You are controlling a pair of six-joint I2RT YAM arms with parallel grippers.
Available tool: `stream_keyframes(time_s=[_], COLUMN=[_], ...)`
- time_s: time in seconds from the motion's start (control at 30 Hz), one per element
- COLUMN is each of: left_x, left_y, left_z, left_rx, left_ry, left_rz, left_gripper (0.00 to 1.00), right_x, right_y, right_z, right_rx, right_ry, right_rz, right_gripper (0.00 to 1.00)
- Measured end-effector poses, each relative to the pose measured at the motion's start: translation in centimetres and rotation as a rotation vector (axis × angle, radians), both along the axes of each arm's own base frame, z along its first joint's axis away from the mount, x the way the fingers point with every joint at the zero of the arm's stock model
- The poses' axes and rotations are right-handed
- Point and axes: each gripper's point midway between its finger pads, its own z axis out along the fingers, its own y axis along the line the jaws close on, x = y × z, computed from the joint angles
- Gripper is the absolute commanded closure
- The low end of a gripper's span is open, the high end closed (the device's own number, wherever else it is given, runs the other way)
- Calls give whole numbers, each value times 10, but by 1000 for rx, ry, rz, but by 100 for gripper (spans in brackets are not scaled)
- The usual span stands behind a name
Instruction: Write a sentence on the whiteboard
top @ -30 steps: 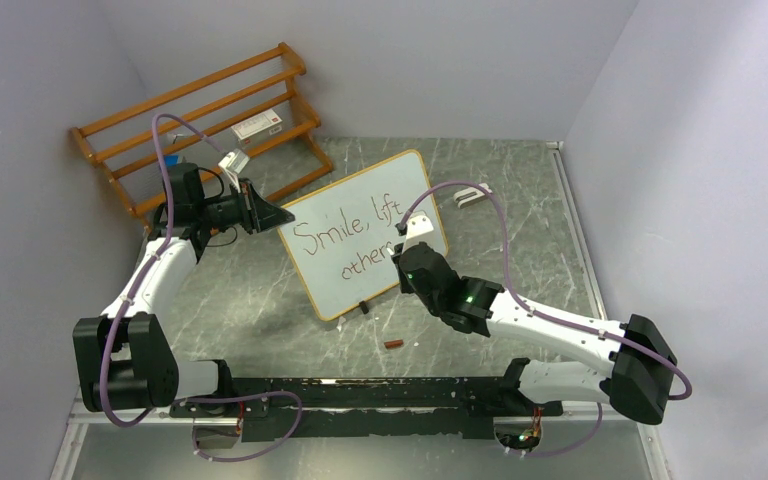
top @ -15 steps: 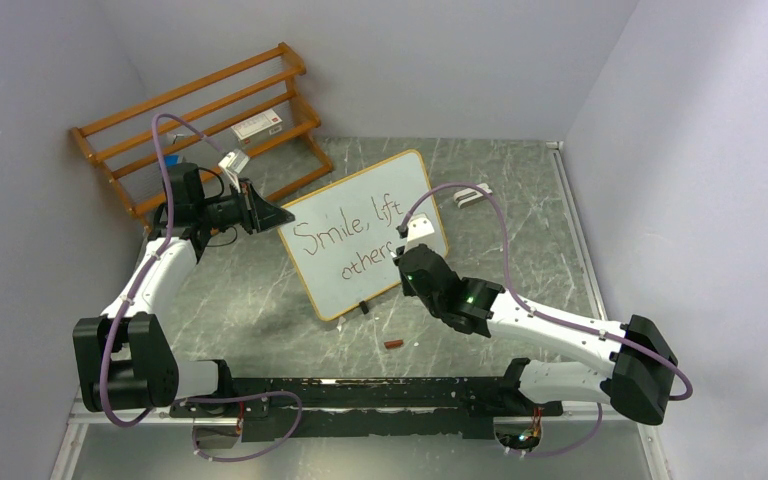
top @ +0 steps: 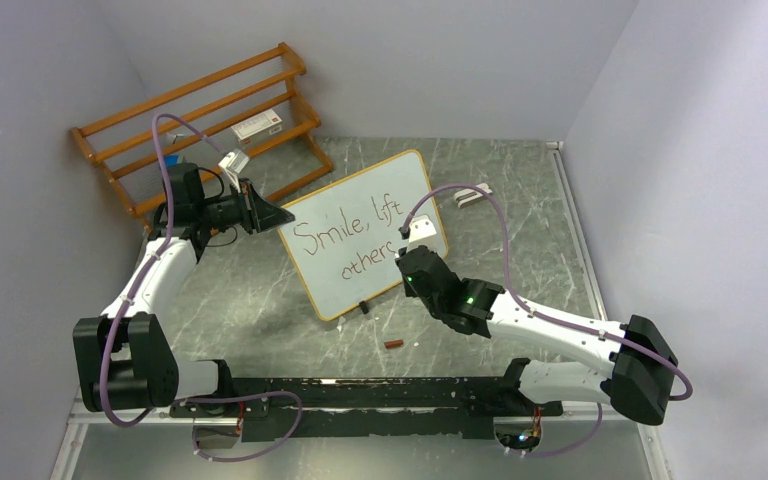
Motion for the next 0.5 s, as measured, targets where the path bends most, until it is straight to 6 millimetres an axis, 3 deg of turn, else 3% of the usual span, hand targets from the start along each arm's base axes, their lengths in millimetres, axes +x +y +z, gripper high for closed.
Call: stream_keyframes(time_s=[0.5], left_x=[0], left_y=[0], left_z=[0], left_rx=[0], left_ry=[0], left_rz=[0], left_gripper=[95], right_x=[-6], right_y=[2], right_z=[-6], right_rx=[-7], right_ry=[34], right_rz=[30], right_gripper=[100])
